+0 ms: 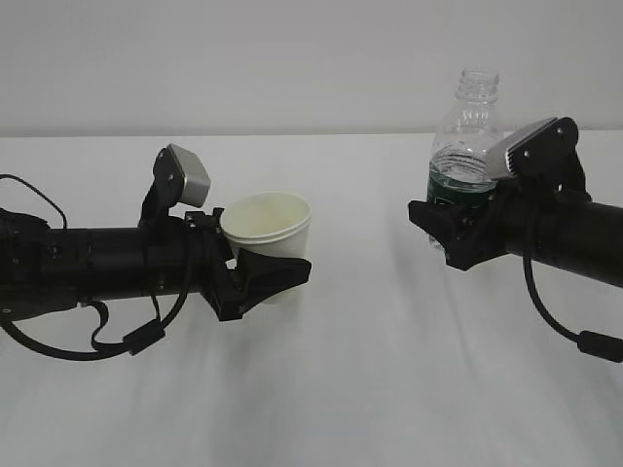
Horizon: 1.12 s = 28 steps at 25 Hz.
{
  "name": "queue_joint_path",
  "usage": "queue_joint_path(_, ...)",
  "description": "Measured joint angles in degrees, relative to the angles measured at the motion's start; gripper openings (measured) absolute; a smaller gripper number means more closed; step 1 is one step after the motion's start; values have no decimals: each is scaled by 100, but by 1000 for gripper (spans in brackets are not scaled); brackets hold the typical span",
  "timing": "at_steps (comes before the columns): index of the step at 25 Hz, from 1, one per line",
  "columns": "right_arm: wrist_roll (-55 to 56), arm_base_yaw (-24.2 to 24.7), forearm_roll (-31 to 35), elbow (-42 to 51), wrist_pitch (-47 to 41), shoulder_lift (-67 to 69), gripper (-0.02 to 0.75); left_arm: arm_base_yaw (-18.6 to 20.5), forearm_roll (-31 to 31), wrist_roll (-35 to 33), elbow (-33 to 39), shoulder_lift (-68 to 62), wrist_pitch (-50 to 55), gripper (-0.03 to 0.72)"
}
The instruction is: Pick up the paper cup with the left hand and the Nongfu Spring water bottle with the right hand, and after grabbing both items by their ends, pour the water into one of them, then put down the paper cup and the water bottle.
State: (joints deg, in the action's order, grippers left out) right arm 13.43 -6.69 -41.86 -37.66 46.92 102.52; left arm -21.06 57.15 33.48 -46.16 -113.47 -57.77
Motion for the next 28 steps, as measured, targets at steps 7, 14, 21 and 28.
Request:
queue_joint_path(7,82,0,-304,0,-265,-316,491,0,-24,-181,0,-4,-10,488)
queue_joint_path(14,173,0,-710,0,-513,-428,491,-11,25,-324,0,-4,-10,488)
queue_joint_path(21,343,0,-1088,10,-578,-428,491,-284,51,-616,0,-4,-21,488)
queue_joint_path(28,367,0,-1359,10,-623,-442,491,-336,51,-641,0,-4,-56,488)
